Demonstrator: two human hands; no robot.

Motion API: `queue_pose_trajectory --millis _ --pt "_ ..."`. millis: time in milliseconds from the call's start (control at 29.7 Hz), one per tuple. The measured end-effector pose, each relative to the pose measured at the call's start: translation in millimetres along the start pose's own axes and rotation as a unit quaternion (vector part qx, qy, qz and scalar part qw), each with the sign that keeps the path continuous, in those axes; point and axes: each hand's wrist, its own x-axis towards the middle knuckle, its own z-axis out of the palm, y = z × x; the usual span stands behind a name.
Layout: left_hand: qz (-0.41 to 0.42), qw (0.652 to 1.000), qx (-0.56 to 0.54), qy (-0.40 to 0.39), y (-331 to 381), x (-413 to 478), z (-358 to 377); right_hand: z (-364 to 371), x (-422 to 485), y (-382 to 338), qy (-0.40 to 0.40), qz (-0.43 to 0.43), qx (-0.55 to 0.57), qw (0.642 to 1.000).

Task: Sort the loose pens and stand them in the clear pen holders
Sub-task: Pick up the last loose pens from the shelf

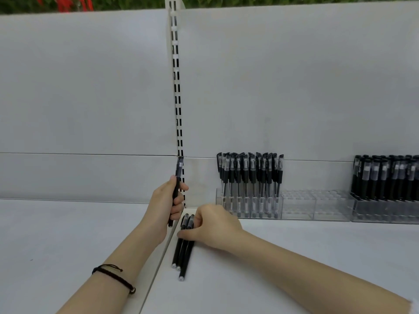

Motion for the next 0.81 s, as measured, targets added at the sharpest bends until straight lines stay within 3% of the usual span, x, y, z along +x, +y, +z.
queue_pose_trajectory --millis 303,437,538,807 --pt "0.002 1.000 0.011 -0.010 -2.3 -0.9 0.4 -27.9 5.1 11.5 -0.110 0.029 0.101 0.988" --pt "-0.003 1.000 0.021 -0.015 -3.6 -0.2 0.4 -15.7 7.1 14.9 -0.067 -0.003 0.113 0.991" --pt "0.000 1.000 0.025 -0.019 -3.8 -0.4 0.0 -9.7 5.7 12.6 -0.043 -0.023 0.046 0.998" --pt "-0.003 0.999 0.023 -0.022 -4.1 1.1 -0.6 -26.6 15.0 26.1 -0.074 -0.002 0.031 0.997"
